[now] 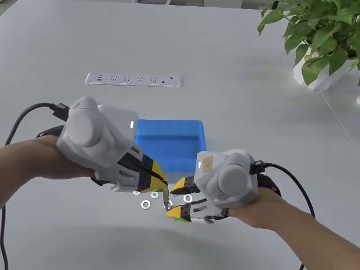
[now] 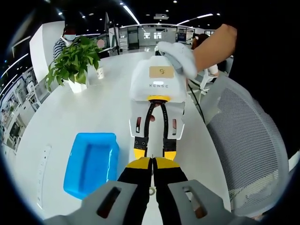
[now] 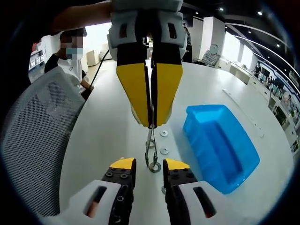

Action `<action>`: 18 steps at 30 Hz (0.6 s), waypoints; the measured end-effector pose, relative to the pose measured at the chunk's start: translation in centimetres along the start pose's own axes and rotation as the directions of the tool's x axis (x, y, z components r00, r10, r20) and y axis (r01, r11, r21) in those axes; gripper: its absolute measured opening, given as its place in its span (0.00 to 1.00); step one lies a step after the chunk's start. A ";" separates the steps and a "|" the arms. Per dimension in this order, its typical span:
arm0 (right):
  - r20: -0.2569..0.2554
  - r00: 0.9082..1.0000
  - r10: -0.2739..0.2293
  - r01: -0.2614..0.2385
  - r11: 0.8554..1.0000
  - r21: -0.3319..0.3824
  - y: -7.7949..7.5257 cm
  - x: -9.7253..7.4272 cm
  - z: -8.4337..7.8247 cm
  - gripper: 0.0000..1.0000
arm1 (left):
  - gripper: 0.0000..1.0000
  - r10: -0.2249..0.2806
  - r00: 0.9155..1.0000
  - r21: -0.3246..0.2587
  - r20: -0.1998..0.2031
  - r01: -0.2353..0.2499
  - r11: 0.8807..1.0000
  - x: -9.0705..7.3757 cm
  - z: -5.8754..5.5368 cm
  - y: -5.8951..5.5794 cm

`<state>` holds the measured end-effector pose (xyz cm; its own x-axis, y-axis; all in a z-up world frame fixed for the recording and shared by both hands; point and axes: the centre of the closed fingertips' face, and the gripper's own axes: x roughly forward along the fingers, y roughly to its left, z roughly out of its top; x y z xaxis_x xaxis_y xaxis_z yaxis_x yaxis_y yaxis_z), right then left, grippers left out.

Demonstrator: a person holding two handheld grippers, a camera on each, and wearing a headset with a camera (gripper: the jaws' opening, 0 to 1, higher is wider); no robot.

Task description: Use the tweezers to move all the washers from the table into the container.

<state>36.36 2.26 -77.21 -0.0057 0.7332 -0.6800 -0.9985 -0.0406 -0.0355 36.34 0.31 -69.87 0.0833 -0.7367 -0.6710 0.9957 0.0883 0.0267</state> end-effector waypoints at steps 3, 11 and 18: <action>-0.001 1.000 0.005 -0.005 1.000 -0.007 0.0 0.2 0.3 0.21 | 0.05 0.000 1.000 0.000 0.000 0.000 1.000 0.0 0.1 0.0; -0.012 1.000 0.014 -0.014 1.000 -0.001 0.1 0.4 0.3 0.14 | 0.05 -0.003 1.000 0.002 0.000 0.003 1.000 0.2 0.3 -0.2; -0.026 1.000 0.005 -0.004 0.999 0.035 -0.1 0.5 0.2 0.11 | 0.05 -0.006 1.000 -0.003 -0.001 0.006 1.000 0.2 0.2 -0.1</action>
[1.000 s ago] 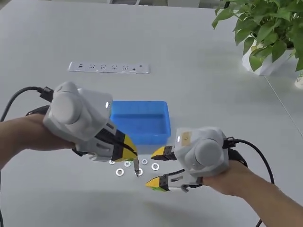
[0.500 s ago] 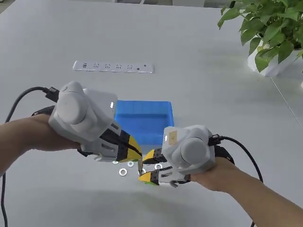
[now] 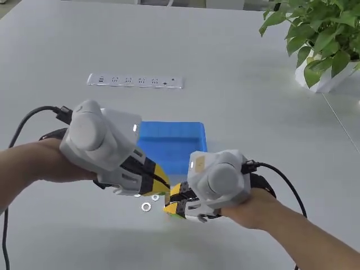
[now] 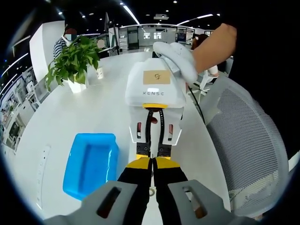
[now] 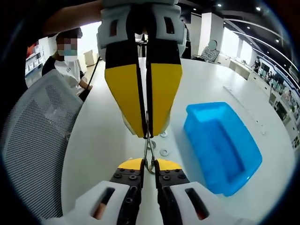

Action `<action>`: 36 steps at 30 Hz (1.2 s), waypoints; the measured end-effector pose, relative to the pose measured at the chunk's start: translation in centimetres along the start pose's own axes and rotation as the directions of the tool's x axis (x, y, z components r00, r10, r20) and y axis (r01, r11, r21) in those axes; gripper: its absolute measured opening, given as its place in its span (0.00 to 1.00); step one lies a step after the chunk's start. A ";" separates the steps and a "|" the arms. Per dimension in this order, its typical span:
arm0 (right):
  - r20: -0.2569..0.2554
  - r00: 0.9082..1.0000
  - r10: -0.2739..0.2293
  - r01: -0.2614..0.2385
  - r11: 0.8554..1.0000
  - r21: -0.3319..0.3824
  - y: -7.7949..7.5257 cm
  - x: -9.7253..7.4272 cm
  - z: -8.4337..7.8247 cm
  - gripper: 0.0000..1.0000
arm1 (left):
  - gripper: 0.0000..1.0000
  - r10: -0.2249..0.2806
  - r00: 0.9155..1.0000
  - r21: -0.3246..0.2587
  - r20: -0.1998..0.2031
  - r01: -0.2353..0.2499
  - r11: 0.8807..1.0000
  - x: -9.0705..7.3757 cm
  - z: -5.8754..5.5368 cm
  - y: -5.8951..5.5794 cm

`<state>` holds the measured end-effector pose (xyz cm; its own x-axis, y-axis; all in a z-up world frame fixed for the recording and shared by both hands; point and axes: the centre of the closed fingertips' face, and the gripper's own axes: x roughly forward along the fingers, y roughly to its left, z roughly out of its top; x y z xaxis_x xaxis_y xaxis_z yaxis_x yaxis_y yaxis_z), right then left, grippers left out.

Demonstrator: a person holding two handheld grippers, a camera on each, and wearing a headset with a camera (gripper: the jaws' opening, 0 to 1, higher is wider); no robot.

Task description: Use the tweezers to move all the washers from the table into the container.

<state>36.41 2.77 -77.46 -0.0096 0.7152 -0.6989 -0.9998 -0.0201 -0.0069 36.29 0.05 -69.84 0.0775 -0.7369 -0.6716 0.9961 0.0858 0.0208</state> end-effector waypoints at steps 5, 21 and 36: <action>-0.010 1.000 -0.003 0.003 1.000 0.006 0.0 0.0 -0.1 0.10 | 0.05 0.004 1.000 0.000 -0.001 -0.004 1.000 0.0 -0.1 0.1; -0.021 1.000 -0.002 0.002 1.000 0.000 0.1 -0.1 -0.2 0.07 | 0.05 -0.005 1.000 0.017 -0.010 0.006 1.000 0.3 -0.1 -0.1; -0.020 1.000 -0.001 0.001 1.000 0.000 0.0 -0.1 -0.2 0.06 | 0.05 0.004 1.000 0.029 -0.025 -0.003 1.000 0.3 -0.2 0.1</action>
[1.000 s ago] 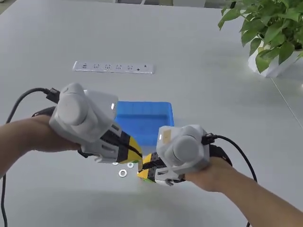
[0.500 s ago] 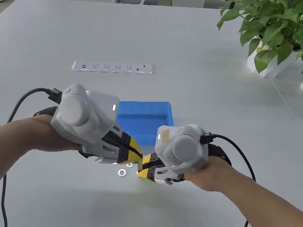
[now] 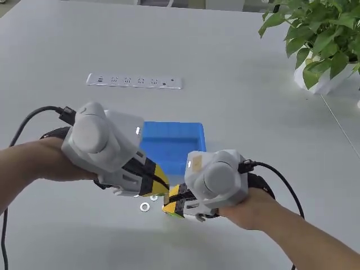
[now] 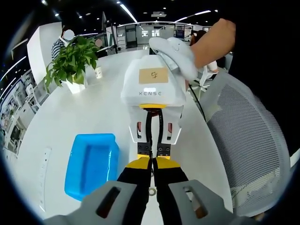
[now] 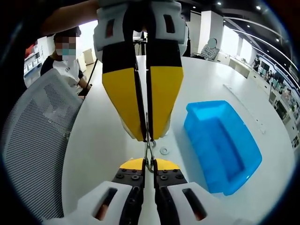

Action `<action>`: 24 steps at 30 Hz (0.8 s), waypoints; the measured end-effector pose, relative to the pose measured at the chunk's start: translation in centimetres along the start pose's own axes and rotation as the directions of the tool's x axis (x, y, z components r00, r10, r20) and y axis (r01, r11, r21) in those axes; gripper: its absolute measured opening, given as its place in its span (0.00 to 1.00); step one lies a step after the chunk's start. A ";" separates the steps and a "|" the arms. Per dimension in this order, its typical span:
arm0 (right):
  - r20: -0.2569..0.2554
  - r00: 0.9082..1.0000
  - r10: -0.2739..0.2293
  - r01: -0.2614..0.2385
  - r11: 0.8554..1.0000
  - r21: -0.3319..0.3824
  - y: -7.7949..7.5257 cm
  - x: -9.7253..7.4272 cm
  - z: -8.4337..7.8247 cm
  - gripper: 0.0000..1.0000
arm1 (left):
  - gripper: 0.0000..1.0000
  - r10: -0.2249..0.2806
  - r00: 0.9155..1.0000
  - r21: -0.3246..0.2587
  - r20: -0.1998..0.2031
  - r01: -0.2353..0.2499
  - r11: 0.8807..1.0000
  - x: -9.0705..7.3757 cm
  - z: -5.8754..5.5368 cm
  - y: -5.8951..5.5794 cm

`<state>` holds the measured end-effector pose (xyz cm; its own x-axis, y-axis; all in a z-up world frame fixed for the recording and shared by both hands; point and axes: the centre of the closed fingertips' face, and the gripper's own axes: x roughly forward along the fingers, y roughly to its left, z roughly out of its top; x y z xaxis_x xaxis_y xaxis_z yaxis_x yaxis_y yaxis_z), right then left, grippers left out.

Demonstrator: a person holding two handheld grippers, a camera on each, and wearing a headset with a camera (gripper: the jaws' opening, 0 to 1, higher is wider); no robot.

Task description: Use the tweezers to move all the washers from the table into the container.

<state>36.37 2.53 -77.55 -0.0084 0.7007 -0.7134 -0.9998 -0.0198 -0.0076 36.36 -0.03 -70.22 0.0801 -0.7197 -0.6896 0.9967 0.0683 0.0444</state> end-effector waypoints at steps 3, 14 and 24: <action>-0.001 1.000 0.000 0.000 1.000 0.000 0.0 0.0 0.0 0.06 | 0.06 0.002 1.000 0.001 -0.001 -0.002 1.000 0.0 0.0 0.0; -0.003 1.000 0.002 -0.002 1.000 0.000 0.1 -0.1 -0.1 0.07 | 0.13 0.023 0.999 -0.012 0.025 -0.023 1.000 -0.3 0.3 0.2; -0.006 1.000 0.005 -0.005 1.000 0.000 0.5 -0.7 -0.1 0.07 | 0.24 0.049 0.997 -0.058 0.063 -0.045 0.997 -1.2 0.3 -0.2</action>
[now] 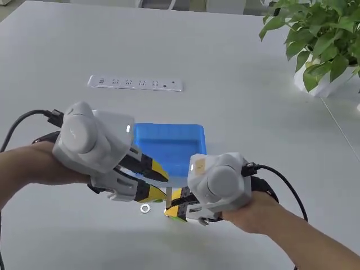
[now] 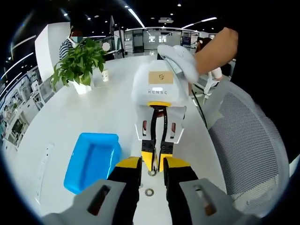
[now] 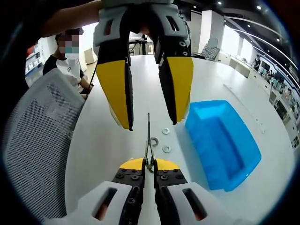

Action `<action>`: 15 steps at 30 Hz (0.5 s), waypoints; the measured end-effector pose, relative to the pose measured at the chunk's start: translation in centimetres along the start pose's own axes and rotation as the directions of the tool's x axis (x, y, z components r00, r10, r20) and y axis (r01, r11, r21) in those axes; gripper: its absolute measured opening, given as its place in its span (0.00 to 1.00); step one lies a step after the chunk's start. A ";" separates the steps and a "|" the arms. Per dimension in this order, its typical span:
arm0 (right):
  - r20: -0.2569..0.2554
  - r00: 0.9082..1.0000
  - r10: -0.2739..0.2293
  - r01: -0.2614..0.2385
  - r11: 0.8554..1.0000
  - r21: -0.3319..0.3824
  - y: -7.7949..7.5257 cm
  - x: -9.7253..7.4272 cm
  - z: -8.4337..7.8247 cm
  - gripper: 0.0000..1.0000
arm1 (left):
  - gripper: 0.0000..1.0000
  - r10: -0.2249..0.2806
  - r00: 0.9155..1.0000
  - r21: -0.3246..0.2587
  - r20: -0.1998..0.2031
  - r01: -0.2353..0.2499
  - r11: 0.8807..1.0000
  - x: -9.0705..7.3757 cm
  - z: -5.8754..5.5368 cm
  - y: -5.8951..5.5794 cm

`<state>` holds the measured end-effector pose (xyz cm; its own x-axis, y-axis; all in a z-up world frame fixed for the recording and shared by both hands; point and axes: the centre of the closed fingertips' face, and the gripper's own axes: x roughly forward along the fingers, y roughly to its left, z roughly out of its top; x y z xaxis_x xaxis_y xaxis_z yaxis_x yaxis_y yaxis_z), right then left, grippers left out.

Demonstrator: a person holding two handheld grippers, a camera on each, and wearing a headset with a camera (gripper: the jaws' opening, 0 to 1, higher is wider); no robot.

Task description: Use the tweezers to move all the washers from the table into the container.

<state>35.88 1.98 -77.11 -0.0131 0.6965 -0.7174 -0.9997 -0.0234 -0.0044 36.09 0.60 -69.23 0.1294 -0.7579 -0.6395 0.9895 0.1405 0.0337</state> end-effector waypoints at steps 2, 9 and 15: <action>0.001 1.000 -0.001 0.001 1.000 0.000 0.0 -0.3 0.1 0.07 | 0.26 0.005 1.000 -0.015 0.010 -0.005 1.000 -0.2 -0.1 -0.1; 0.000 1.000 -0.003 0.003 1.000 -0.012 -0.3 -1.4 1.1 0.07 | 0.36 0.046 0.998 -0.075 0.053 -0.042 0.996 -0.9 -0.2 -0.1; 0.000 1.000 -0.003 0.003 1.000 -0.025 -0.7 -2.7 2.1 0.07 | 0.48 0.093 0.991 -0.125 0.094 -0.081 0.989 -1.6 -0.2 0.1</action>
<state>36.59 1.63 -73.67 -0.0105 0.6964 -0.7176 -0.9989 -0.0397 -0.0239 35.99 1.97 -68.33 0.2267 -0.7982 -0.5581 0.9599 0.2803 -0.0110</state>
